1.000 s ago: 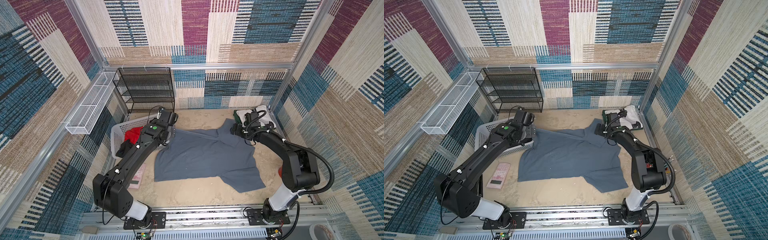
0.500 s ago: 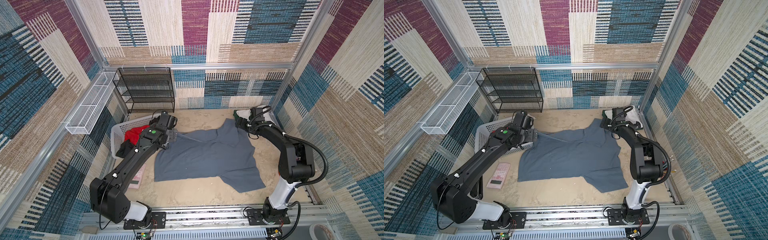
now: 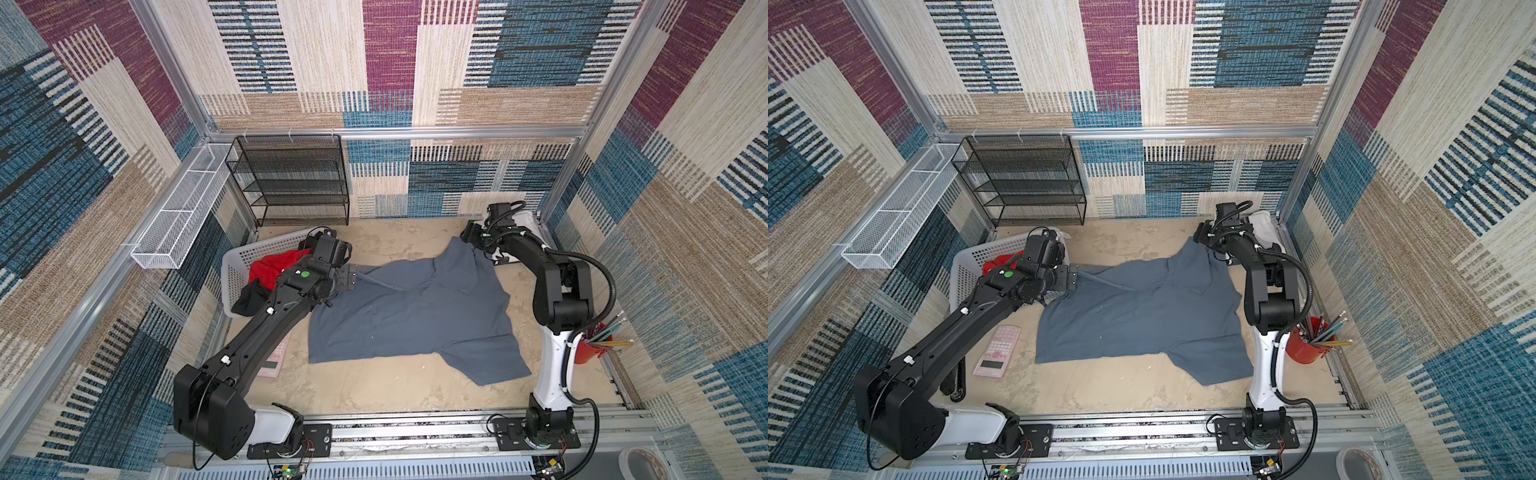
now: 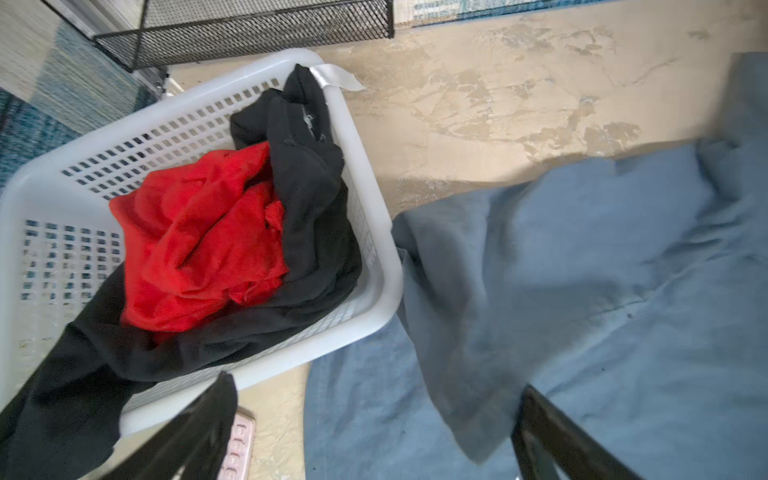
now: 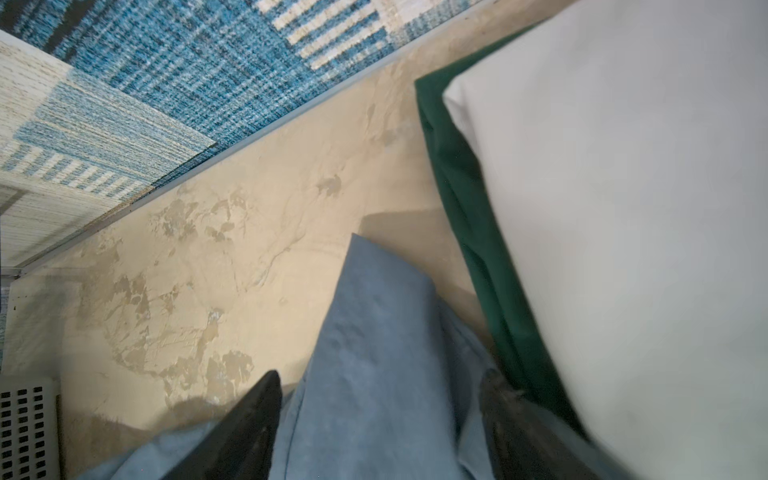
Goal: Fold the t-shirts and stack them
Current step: 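Open both grippers, releasing the shirt, and raise both arms away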
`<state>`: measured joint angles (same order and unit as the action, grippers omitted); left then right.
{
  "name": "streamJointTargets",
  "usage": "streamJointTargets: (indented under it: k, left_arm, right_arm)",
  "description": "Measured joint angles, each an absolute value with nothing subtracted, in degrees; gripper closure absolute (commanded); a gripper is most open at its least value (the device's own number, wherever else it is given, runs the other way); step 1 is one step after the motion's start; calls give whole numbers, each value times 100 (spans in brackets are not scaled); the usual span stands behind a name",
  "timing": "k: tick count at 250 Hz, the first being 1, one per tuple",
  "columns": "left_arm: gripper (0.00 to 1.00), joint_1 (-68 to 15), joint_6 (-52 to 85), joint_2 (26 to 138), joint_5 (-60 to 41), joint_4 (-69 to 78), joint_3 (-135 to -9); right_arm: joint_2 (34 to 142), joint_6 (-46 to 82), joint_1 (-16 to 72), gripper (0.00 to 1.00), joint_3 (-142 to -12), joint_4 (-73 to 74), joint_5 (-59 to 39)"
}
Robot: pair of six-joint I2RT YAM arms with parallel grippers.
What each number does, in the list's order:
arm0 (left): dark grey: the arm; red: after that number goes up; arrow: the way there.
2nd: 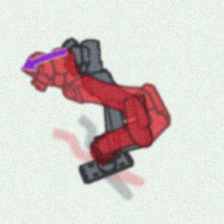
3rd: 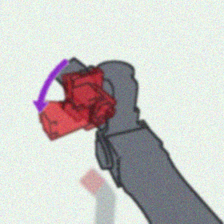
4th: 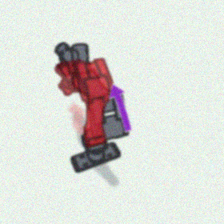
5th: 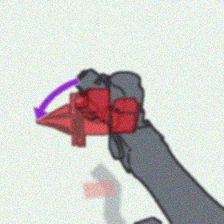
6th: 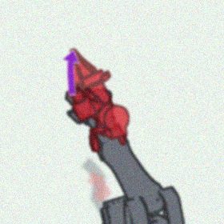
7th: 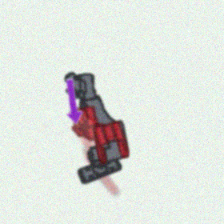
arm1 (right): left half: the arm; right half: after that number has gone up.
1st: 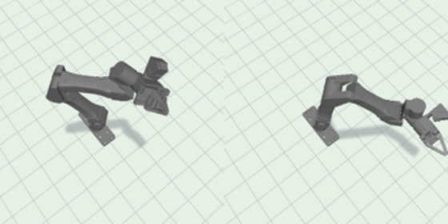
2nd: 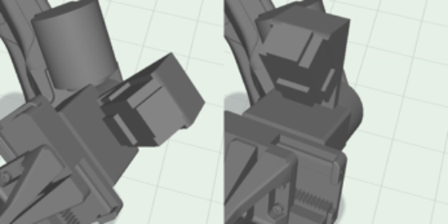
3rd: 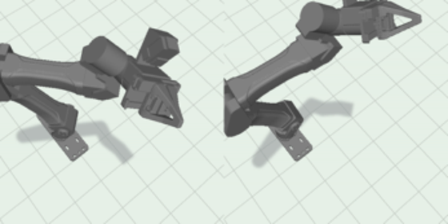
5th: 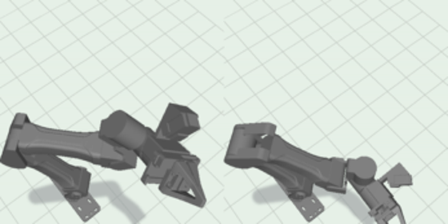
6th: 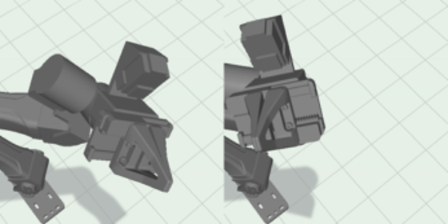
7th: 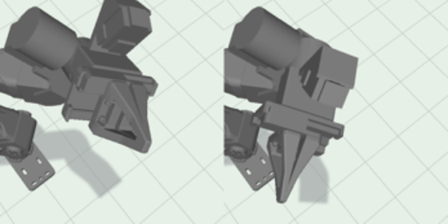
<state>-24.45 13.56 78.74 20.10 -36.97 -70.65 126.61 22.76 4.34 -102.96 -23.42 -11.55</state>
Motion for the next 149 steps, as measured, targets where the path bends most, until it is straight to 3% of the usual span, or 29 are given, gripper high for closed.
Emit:
streamJointTargets:
  k: [55, 88, 109, 149]
  left_arm:
    - [1, -2451, 1358, 7856, 1761, -3632, -6914]
    - [1, -2456, 1358, 7782, 1732, -3573, -6781]
    - [1, -2456, 1358, 7767, 1686, -3527, -6740]
    - [1, -2456, 1361, 7765, 1627, -3494, -6722]
  right_arm:
    - [14280, 1920, 709, 23, -12849, -3299, -676]
    - [15240, 1791, 779, 30, -14372, -4058, -233]
    - [15419, 1726, 827, 32, -14584, -4285, -23]
    - [15397, 1540, 950, 49, -14210, -4226, 259]
